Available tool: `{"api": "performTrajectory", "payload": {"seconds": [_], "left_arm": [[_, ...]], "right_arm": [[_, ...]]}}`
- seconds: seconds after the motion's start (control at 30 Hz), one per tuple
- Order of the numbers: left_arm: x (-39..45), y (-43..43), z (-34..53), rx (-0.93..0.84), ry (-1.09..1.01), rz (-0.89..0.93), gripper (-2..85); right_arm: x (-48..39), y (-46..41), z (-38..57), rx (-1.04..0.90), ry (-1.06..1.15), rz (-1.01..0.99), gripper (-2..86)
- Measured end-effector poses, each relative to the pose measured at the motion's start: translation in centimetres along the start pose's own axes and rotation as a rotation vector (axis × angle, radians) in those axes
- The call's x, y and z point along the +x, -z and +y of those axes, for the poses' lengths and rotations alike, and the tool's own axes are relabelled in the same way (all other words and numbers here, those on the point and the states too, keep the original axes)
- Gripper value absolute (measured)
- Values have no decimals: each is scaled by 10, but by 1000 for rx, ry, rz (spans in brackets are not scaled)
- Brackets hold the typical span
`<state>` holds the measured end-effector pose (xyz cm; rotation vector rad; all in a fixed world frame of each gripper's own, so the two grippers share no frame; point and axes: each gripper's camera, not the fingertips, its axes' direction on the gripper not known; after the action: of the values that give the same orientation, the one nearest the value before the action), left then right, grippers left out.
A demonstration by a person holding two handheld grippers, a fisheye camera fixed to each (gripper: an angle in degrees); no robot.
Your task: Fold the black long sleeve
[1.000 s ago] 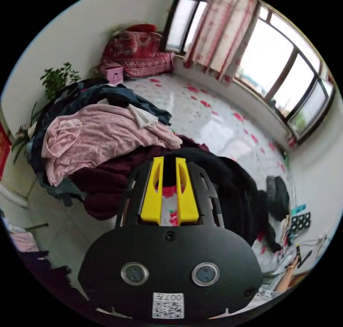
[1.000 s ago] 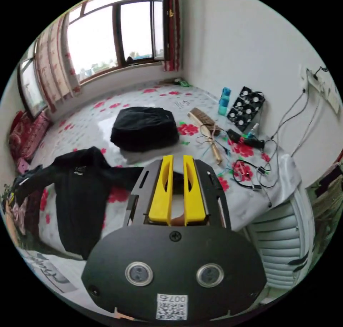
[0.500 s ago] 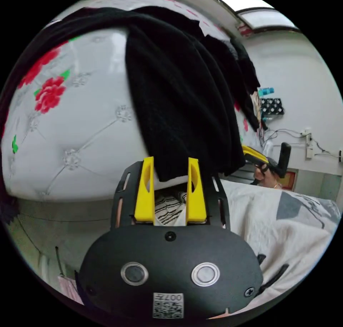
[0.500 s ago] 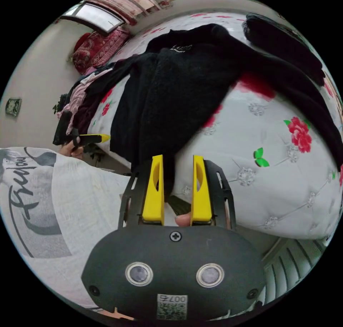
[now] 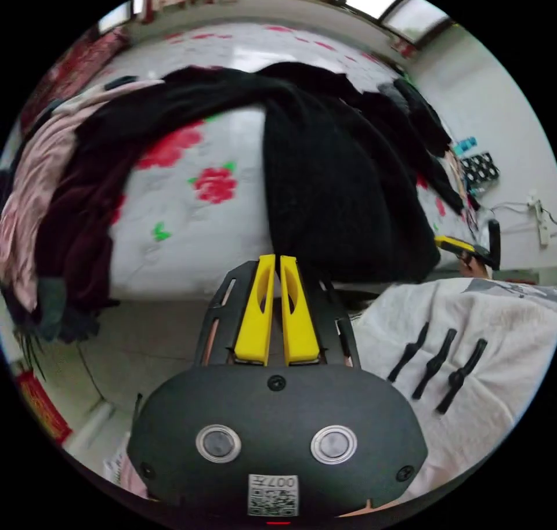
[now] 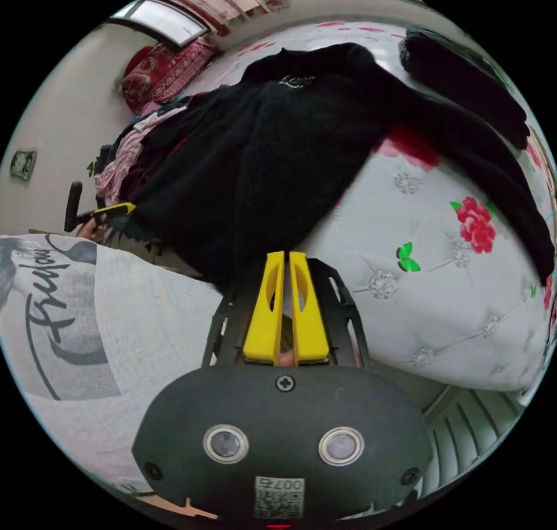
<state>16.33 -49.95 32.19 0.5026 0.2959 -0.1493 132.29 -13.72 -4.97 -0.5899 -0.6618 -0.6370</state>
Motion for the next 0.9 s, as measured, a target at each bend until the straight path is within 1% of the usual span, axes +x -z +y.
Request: {"api": "performTrajectory", "payload": {"seconds": [0.03,0.13,0.2,0.23,0.27,0.33,0.47,0.57,0.63,0.67,0.7,0.73,0.8,0.9], "left_arm": [[-21,12,12,29,74,11,-8],[-42,12,23,20,167,13,-8],[-29,0,20,-10,130,-24,-7],[-17,-12,17,-48,95,-47,-7],[-11,-18,16,-68,78,-58,-7],[8,-35,19,-114,16,-104,-7],[11,-49,41,-161,-15,-147,-7],[10,-47,69,-215,-52,-194,-7],[7,-51,92,-270,-48,-129,-6],[6,-48,96,-252,-37,-111,-5],[4,-35,105,-174,-20,-100,-5],[0,-17,108,-85,31,-128,-6],[-6,12,103,38,120,-208,-6],[-5,37,59,165,79,-175,3]], "right_arm": [[1,1,4,21,-20,-10,36],[-3,-16,2,0,-28,-74,65],[-13,-35,-5,-59,-10,-57,72],[-21,-45,-8,-80,-8,8,70],[-31,-49,-8,-58,24,106,64],[-43,-55,-8,-77,60,171,44],[-53,-57,1,-109,106,158,9],[-57,-42,24,-120,135,237,4],[-56,-36,39,-147,134,209,6],[-55,-30,45,-137,131,162,10],[-55,-25,47,-127,136,152,12],[-57,-16,46,-96,148,180,18],[-58,-1,34,-38,149,243,26],[-58,15,-13,70,164,268,34]]}}
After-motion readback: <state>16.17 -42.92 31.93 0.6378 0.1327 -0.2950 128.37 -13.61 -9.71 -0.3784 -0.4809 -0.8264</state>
